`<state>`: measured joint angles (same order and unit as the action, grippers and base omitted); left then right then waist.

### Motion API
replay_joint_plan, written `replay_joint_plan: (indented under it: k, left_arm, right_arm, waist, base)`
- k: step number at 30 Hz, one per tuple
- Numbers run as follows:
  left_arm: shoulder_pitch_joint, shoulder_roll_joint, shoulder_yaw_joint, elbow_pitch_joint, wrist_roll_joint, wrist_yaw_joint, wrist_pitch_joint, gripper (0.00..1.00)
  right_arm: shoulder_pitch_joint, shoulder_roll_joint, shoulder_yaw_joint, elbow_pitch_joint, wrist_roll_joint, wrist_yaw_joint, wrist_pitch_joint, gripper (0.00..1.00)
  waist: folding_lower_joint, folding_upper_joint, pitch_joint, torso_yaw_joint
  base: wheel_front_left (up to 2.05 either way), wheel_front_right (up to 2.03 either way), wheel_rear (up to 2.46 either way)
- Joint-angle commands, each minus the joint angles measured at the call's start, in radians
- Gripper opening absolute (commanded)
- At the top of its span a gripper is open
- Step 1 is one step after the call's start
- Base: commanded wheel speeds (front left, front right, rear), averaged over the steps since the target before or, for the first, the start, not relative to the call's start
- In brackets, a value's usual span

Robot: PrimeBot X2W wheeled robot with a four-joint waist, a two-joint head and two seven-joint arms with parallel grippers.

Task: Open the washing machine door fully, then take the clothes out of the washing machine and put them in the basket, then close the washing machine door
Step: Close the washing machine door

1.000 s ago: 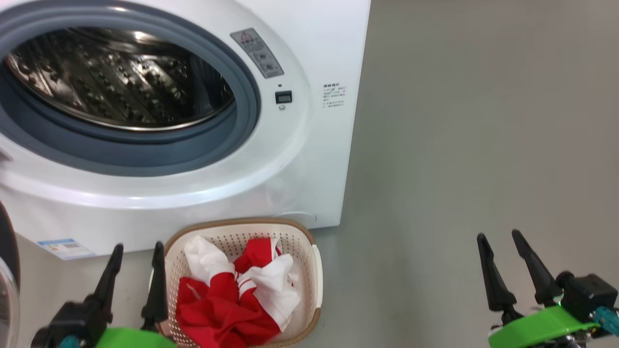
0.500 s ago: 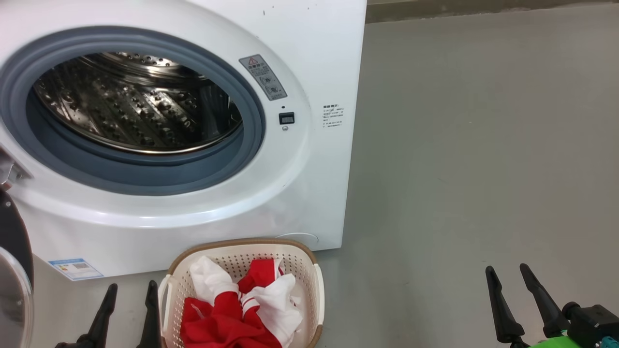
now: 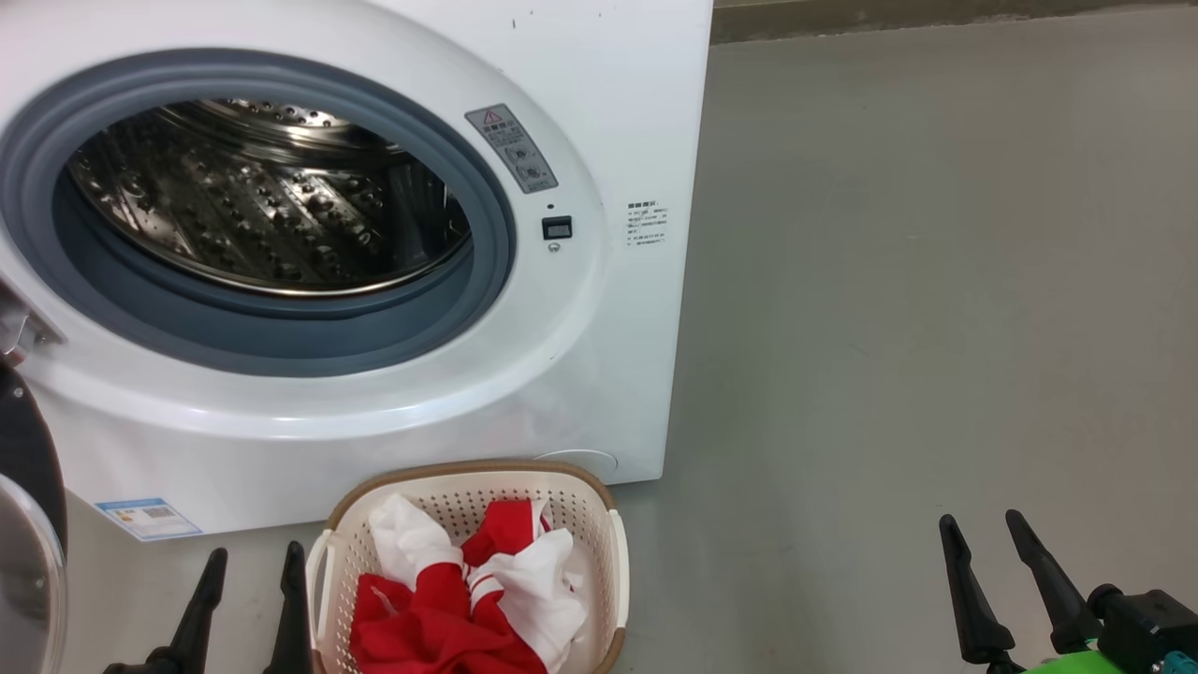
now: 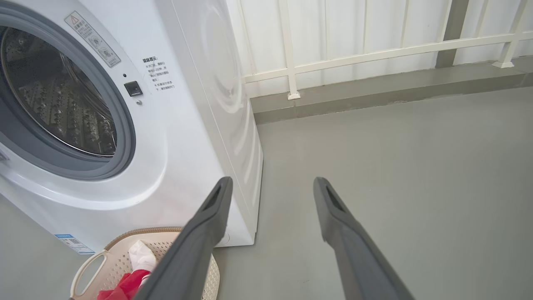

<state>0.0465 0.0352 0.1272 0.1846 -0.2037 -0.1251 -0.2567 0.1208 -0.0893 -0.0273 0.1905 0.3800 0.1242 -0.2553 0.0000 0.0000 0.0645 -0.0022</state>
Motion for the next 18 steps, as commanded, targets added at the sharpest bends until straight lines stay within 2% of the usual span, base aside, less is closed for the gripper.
replay_joint_plan:
  k: [1, 7, 18]
  left_arm:
    - [-0.018, 0.015, 0.031, -0.024, -0.002, -0.006, -0.005, 1.0]
    - [-0.019, 0.015, 0.032, -0.025, -0.009, -0.006, -0.005, 1.0]
    - [-0.025, 0.015, 0.028, -0.024, -0.014, -0.006, -0.005, 1.0]
  right_arm:
    - [-0.022, -0.015, 0.018, -0.027, 0.007, 0.007, -0.006, 1.0]
    - [-0.024, -0.014, 0.021, -0.025, 0.006, 0.007, -0.006, 1.0]
    - [-0.035, -0.013, 0.025, -0.024, 0.008, 0.007, -0.006, 1.0]
  waist:
    - [0.0, 0.0, -0.001, 0.0]
    - [0.0, 0.0, 0.0, 0.001]
    - [0.0, 0.0, 0.005, 0.003]
  base:
    - [-0.57, 0.57, 0.0]
    - [-1.04, 1.04, 0.0]
    - [-1.6, 1.53, 0.08]
